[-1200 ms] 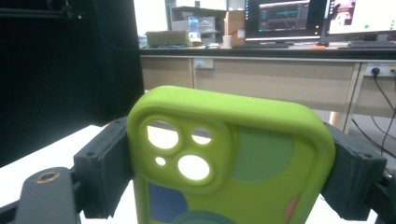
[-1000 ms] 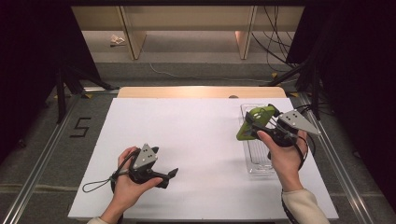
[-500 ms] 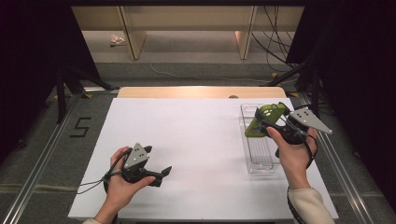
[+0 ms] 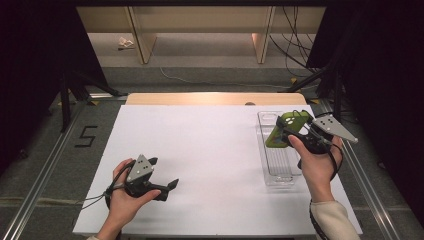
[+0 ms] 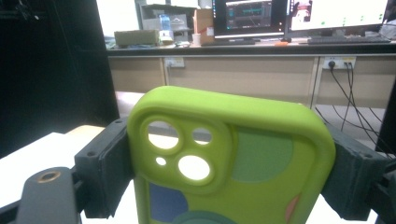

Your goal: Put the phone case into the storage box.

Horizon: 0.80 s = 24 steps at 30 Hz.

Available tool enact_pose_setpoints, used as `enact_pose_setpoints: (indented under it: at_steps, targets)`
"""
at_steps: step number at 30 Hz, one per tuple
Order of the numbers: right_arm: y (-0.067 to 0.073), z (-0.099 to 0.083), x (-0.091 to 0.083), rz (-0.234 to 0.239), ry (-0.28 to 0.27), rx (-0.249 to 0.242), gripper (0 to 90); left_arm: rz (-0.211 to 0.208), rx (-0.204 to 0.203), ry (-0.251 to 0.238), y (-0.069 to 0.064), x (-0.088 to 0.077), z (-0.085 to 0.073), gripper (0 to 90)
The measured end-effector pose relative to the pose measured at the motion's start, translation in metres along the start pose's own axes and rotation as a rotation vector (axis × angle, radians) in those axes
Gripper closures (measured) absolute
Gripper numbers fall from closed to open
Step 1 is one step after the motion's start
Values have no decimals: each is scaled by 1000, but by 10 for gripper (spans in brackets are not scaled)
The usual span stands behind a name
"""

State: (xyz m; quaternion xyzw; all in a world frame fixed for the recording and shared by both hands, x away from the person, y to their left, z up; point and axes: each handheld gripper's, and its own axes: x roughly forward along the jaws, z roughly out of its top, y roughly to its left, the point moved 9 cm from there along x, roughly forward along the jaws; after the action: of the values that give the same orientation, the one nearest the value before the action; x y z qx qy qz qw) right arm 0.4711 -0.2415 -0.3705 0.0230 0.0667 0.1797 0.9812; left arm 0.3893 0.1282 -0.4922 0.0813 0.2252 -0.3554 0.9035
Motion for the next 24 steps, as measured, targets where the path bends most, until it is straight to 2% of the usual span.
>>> enact_pose_setpoints:
  at_steps: [2, 24]
  targets:
    - [-1, 0, 0, -1, 5, -4, 169, -3, -9, -3, 0, 0, 0, 0]
    - [-7, -5, 2, -19, 35, -13, 169, 3, -7, 1, 2, 1, -1, 0]
